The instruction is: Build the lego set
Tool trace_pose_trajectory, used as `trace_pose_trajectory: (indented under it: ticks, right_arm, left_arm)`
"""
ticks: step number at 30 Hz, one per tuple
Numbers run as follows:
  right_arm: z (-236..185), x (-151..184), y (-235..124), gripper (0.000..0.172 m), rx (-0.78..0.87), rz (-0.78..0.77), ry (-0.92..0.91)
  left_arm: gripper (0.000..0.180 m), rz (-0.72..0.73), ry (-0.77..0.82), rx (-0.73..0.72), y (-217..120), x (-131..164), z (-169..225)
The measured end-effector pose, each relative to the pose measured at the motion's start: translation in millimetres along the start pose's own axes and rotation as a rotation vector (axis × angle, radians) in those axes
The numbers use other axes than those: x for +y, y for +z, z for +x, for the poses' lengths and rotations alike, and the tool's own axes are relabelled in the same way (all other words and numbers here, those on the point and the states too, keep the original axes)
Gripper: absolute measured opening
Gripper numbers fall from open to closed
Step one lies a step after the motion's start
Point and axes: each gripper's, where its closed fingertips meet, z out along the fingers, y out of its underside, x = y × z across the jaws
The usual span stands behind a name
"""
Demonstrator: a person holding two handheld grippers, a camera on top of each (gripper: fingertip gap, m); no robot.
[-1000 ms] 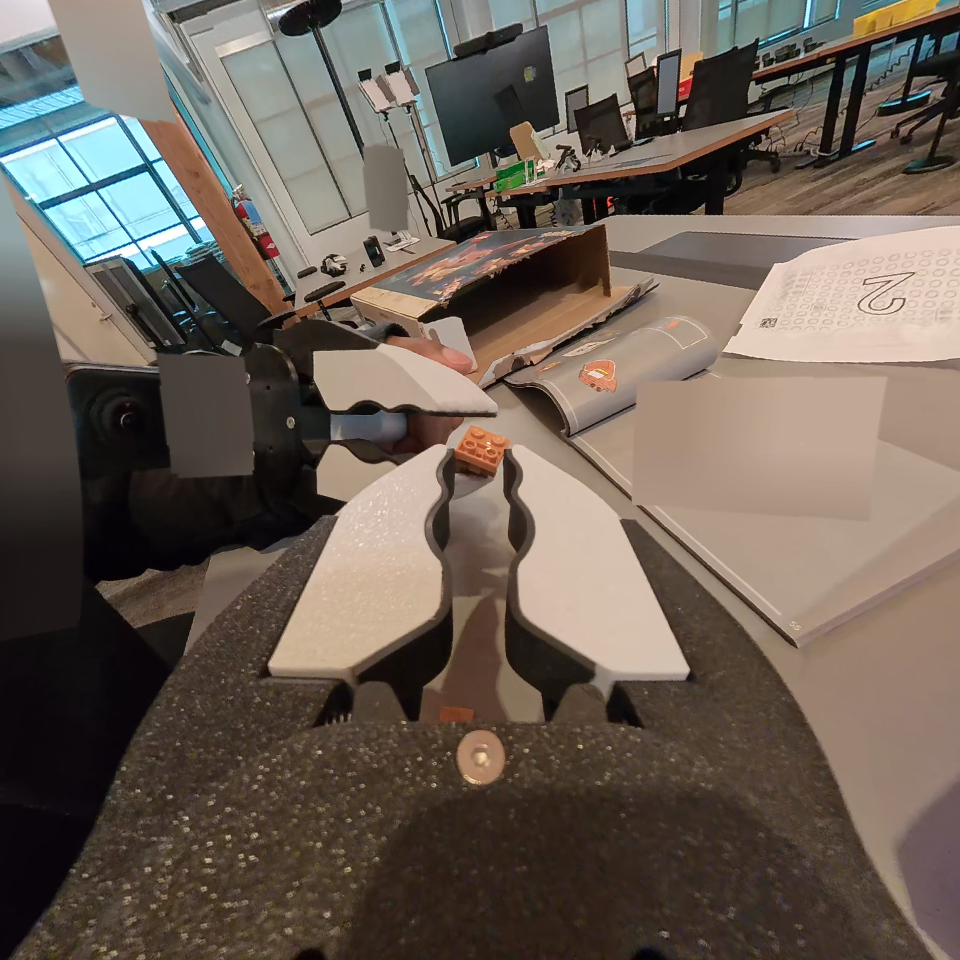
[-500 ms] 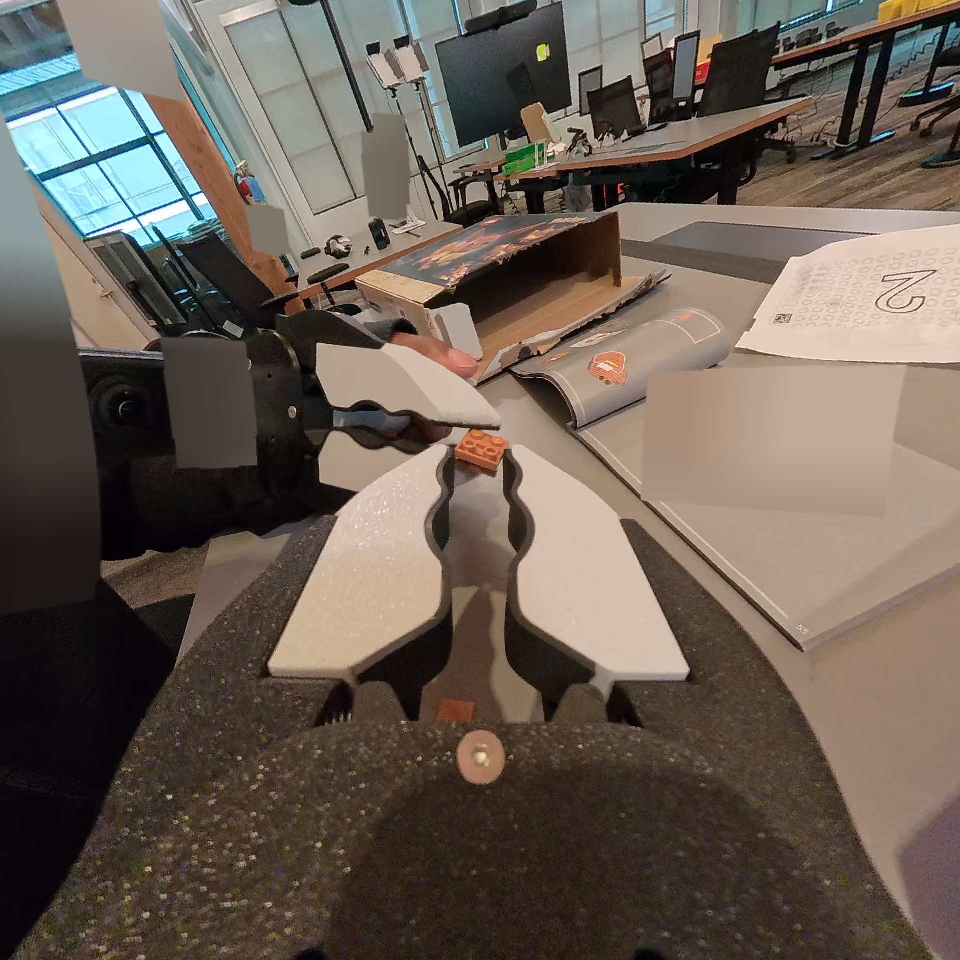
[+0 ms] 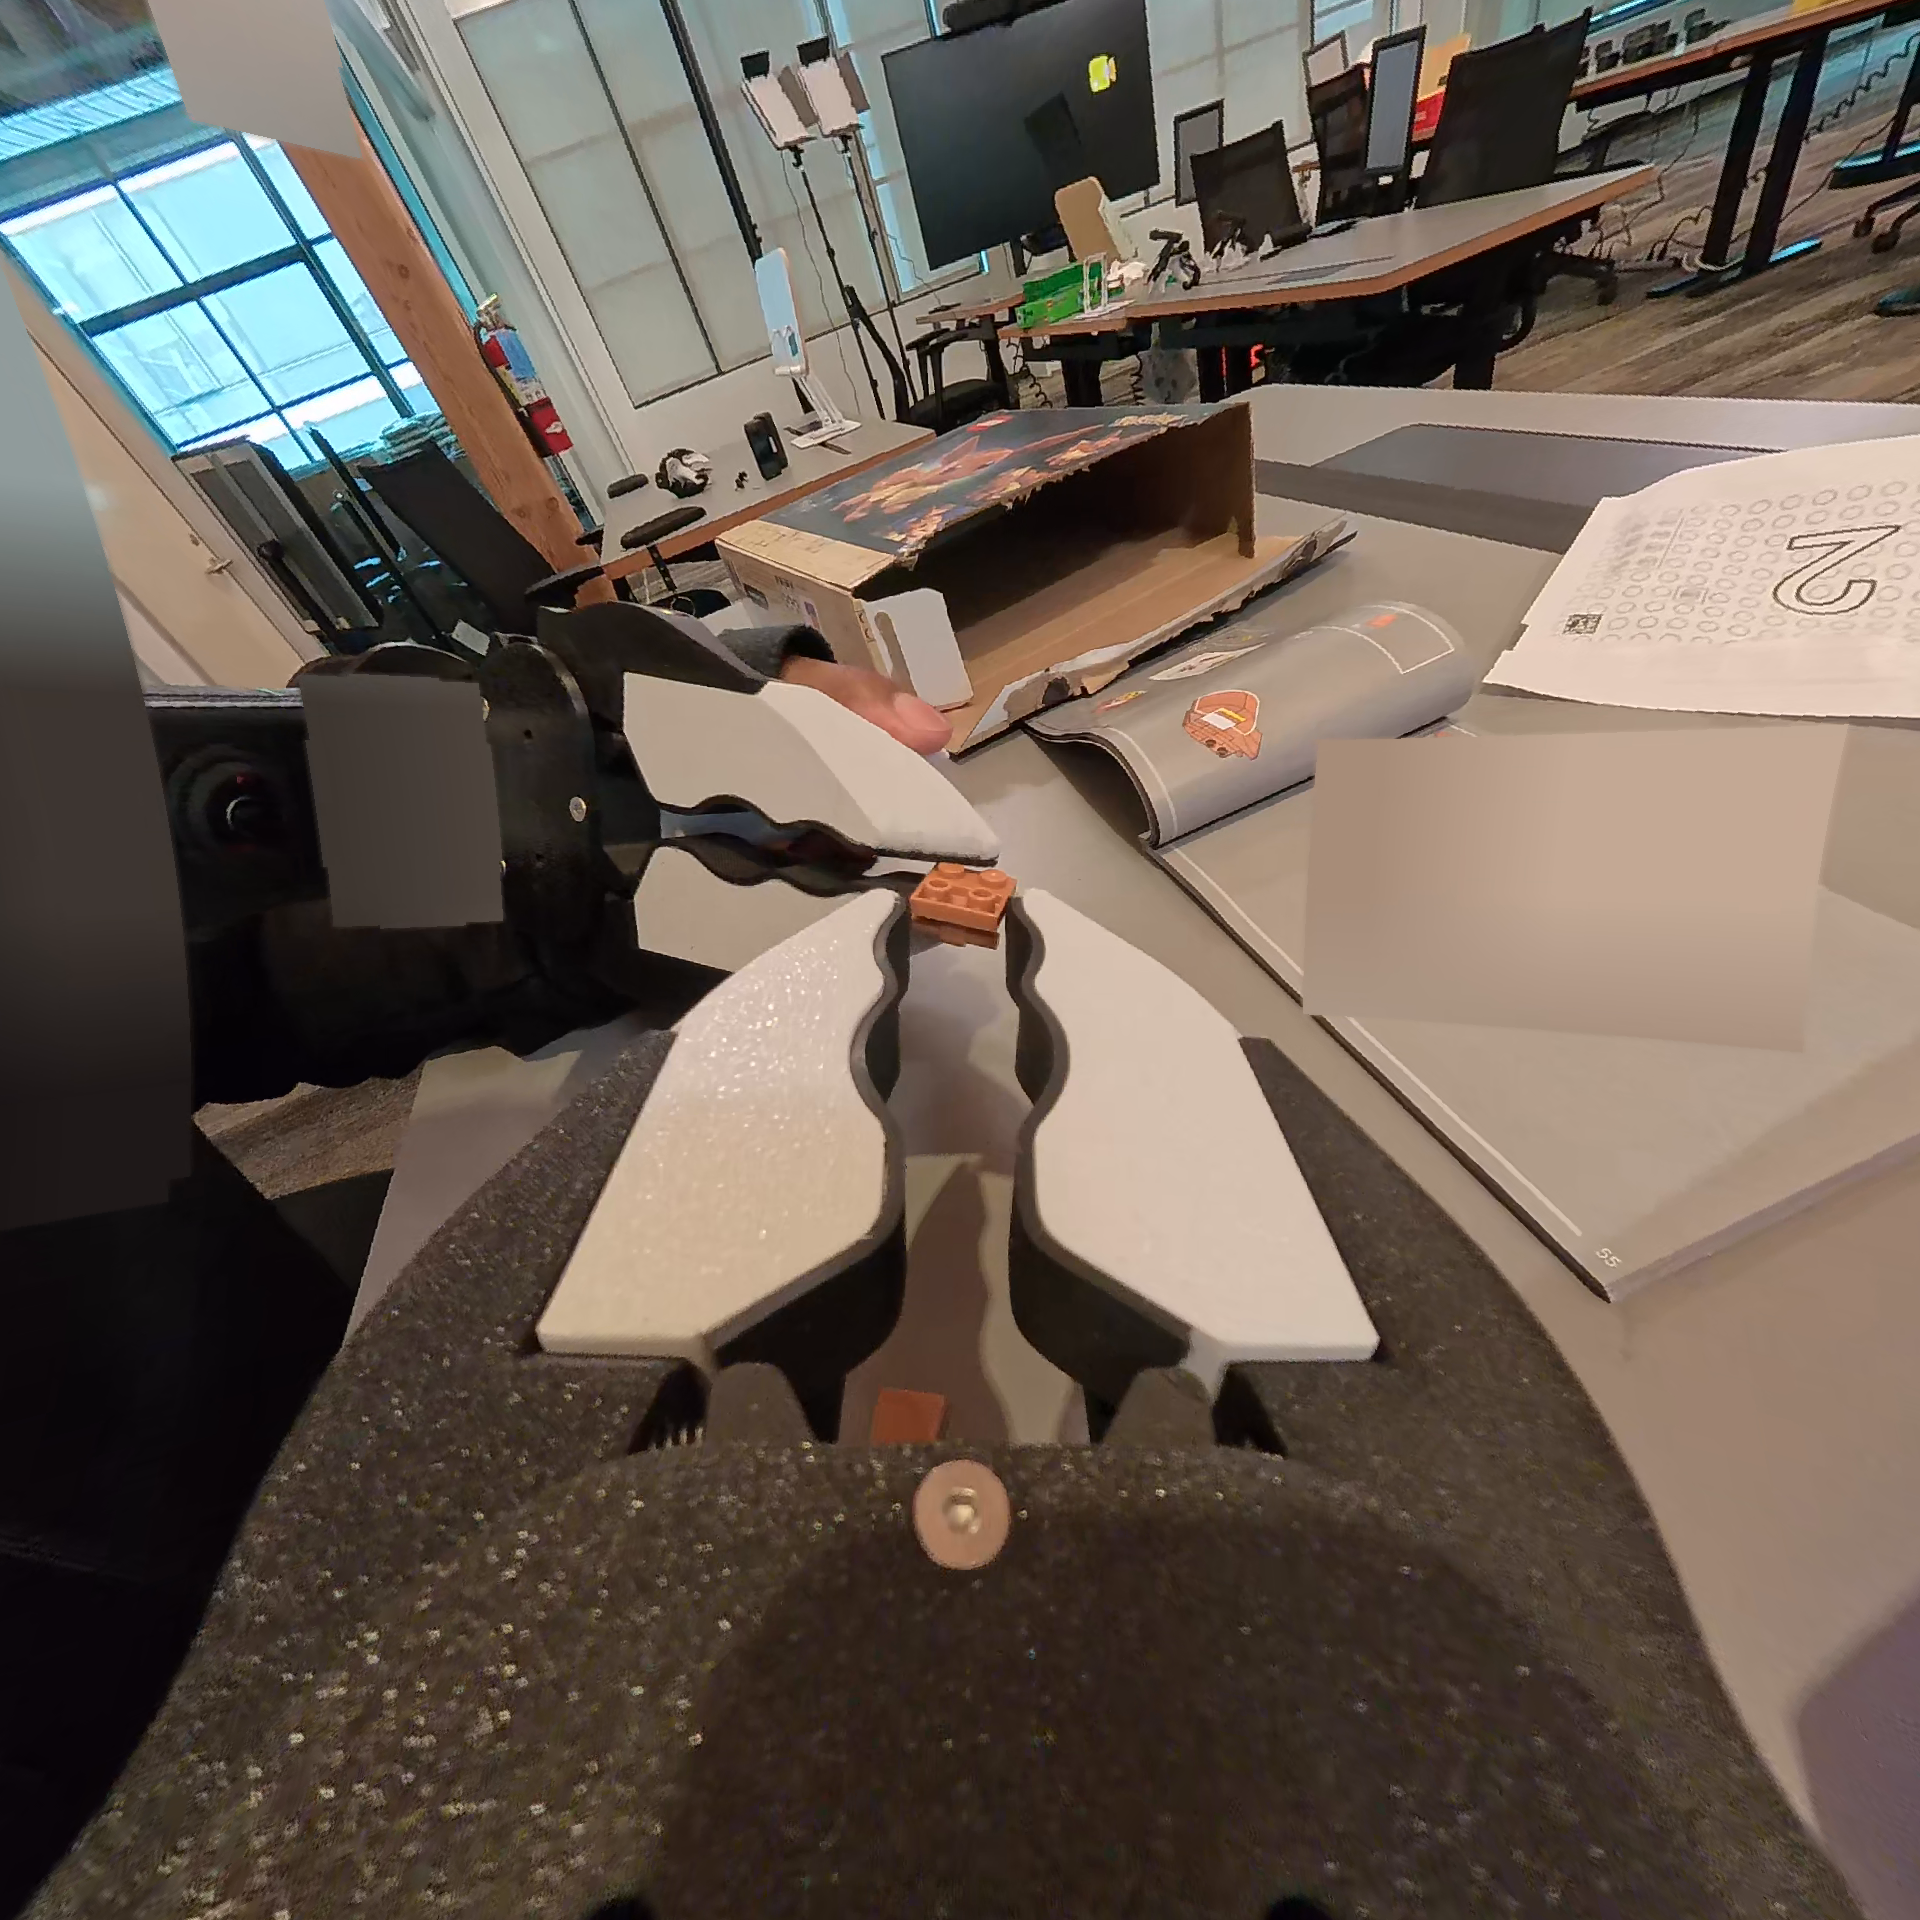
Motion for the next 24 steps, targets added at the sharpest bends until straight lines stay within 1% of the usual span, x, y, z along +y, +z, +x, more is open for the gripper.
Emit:
trace_pose_trajectory:
  ticks: [10,17,21,24]
  right_arm:
    - [0.0,2.4,0.1,0.017,-0.001,-0.022,-0.009]
    - [-1.1,3.9,0.8,0.022,-0.022,-0.034,0.016]
    - [1.2,5.2,0.1,0.017,-0.02,-0.049,0.028]
    - [1.2,5.7,-1.0,0.017,-0.04,-0.063,0.046]
  left_arm:
    - [0.004,-0.014,0.046,-0.023,-1.1,0.1,-2.2]
    - [0.004,-0.044,0.114,-0.033,-0.6,1.4,-0.9]
    - [0.004,-0.048,0.16,-0.03,0.2,-0.6,2.8]
    - [0.004,-0.041,0.143,-0.017,0.4,-1.1,4.0]
